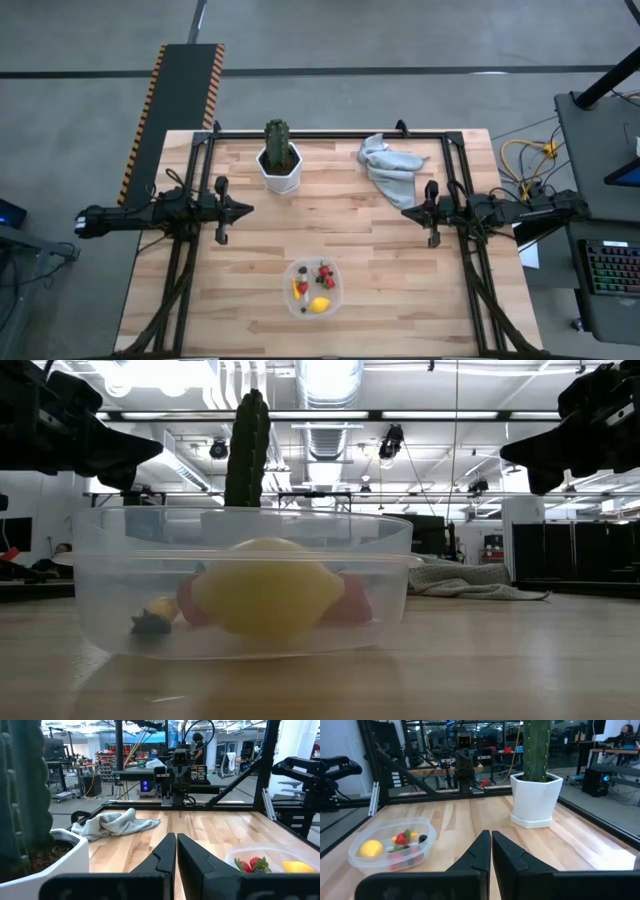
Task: Pick and placing Produce into tupperware
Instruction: Return to Home Position
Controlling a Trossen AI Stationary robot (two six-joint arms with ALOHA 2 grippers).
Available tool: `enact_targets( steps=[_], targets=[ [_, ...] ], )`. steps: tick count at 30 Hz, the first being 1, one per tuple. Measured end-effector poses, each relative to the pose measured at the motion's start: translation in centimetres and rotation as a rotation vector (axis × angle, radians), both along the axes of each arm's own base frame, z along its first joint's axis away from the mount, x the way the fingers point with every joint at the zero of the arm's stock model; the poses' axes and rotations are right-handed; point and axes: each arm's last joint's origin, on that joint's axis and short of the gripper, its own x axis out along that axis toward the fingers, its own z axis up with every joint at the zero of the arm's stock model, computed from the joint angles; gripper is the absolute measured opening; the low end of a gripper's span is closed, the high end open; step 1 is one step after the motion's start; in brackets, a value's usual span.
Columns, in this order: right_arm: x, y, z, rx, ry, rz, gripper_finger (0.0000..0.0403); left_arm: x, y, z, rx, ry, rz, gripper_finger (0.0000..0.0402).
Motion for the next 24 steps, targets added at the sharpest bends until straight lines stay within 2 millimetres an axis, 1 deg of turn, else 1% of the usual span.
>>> enact_targets(
  steps=[24],
  targets=[
    [0.0,0.0,-0.01,-0.008,0.001,0.0,0.0009,0.01,0.0,-0.02,-0.007,0.0,0.003,0.0]
  ],
)
